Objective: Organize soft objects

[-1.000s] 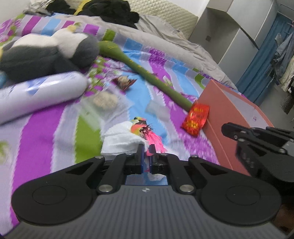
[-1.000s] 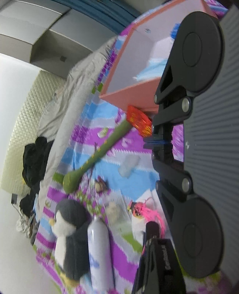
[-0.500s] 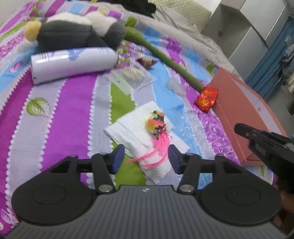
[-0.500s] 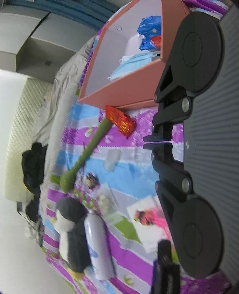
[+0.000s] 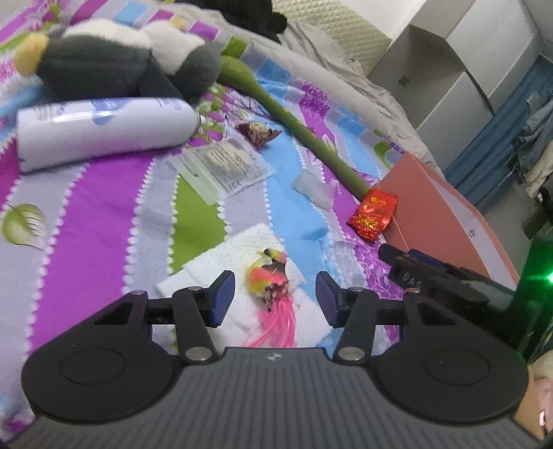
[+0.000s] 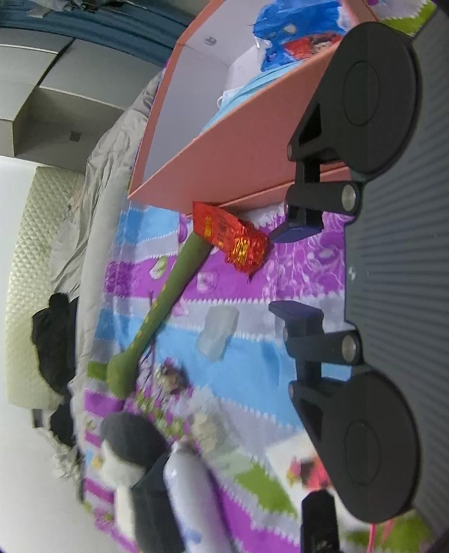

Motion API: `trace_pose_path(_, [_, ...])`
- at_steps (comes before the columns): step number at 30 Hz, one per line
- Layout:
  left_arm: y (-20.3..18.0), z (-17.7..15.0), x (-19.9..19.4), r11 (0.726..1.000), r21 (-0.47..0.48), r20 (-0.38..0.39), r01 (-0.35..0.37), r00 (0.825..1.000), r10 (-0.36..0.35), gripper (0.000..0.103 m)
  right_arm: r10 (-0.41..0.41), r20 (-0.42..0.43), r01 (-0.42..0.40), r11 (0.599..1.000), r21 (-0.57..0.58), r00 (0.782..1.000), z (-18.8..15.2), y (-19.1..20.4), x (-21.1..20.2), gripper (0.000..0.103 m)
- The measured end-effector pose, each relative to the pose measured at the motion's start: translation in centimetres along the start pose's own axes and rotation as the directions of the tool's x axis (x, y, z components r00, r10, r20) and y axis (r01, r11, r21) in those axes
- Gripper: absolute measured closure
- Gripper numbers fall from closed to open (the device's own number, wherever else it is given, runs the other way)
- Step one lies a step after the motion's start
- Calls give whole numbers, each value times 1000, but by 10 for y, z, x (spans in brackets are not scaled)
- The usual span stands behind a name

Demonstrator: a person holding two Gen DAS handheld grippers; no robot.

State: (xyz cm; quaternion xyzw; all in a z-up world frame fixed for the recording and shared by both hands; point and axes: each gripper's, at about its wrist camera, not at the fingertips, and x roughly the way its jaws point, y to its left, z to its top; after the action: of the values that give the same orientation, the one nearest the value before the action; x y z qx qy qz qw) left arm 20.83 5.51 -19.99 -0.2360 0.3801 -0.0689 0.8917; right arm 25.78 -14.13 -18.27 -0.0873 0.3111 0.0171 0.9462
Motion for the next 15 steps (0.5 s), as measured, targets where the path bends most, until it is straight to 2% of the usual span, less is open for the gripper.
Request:
trace_pose_path(6, [-4,9,27,1000,-2,-28,-21,999,21,45,-33,-13,33,999,13,999,8,-1,42,64])
trace_pose_path(8, [-4,9,36,1000,1,-45,-25,999,25,50,-50,-19,50,999,10,999,10,-1,55,64])
trace_pose_path(11, [-6,6,44,999,22,-59,-39,997,40,66,-72,-33,72,997,3,997,12,-1,73,64])
trace_pose_path(15, [-6,3,49,998,31,-60,-55,997,57,69,-93,-59,93,996,6,994,11,-3,89,61])
